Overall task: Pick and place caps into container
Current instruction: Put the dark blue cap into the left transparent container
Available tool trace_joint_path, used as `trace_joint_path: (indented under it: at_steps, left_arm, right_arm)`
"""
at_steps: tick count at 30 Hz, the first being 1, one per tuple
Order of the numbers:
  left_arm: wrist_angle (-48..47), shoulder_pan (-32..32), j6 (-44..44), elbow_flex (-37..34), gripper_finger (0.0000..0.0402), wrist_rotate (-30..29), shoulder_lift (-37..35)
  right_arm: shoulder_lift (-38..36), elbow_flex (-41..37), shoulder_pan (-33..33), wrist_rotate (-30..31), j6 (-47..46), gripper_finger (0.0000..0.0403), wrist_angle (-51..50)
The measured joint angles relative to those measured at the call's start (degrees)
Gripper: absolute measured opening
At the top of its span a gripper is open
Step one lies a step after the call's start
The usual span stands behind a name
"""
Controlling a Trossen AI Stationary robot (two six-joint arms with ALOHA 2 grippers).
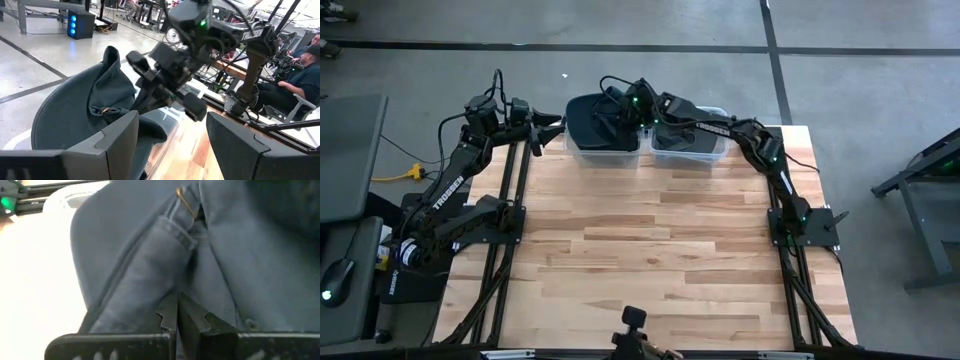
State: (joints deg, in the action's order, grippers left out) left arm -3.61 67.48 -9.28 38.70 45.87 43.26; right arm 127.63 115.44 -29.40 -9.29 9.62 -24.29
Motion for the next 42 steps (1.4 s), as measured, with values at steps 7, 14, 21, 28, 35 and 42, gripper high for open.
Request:
trace_joint_path:
  at_steps: [7,14,21,28,35,42]
  left_arm:
    - [0.02,0.00,-0.02,0.00,0.0232,0.08,0.00]
    - [0.02,0.00,0.00,0.00,0.0232,0.13,0.00]
    - [0.00,-0.02,0.00,0.00,0.0232,0.32,0.00]
    - [-0.02,0.00,-0.02,0.00,0.0232,0.29,0.00]
    - [-0.96,-0.06,0.00,0.00,0.0232,0.28,-0.02]
    - [-1.49,-0.06,0.00,0.00,0.0232,0.26,0.00]
  right_arm:
    - [-5.29,0.00,1.10,5.68,4.32,0.0000,0.53]
    - [-6.98,0.02,0.23,15.95,11.08,0.0000,5.59]
    - [-6.58,0.02,-5.05,16.26,9.54,0.0000,9.70]
    - [-3.93,0.07,-8.23,4.48,3.95,0.0000,11.71]
    - [-1.36,-0.02,-7.21,0.49,3.29,0.0000,12.53]
    - [-0.76,0.00,-3.62,-0.57,6.83,0.0000,8.46]
